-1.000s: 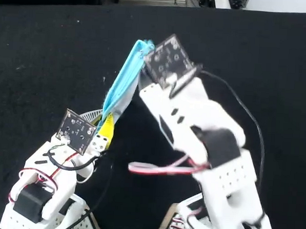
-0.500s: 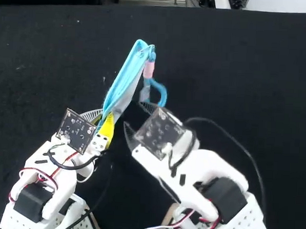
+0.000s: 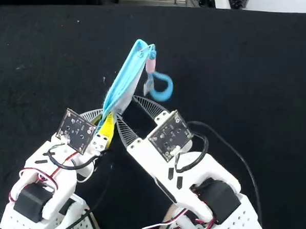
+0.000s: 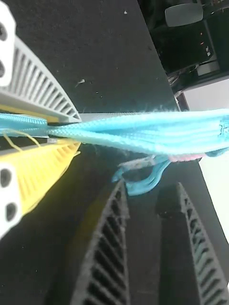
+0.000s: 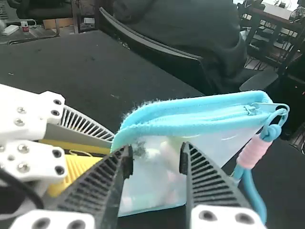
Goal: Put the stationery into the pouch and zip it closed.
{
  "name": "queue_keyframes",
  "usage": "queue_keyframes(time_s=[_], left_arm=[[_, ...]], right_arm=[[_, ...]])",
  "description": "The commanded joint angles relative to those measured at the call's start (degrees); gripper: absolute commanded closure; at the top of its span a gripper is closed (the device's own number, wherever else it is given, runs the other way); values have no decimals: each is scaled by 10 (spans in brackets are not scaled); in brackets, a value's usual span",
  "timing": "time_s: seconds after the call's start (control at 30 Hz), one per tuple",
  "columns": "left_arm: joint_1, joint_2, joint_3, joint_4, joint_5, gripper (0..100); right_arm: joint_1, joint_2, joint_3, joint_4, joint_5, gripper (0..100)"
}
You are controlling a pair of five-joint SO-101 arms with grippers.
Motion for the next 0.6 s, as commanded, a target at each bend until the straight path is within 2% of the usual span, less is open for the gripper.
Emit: queue_keyframes(time_s=[0.0, 0.37, 0.57], left_arm=[[2, 4, -5, -8, 0, 970], [2, 4, -5, -7, 0, 970], [2, 4, 0, -8, 0, 970]], right_arm=[[-5, 32, -7, -25, -4, 839], [-40, 53, -7, -44, -5, 845], [-24, 52, -22, -45, -1, 989]])
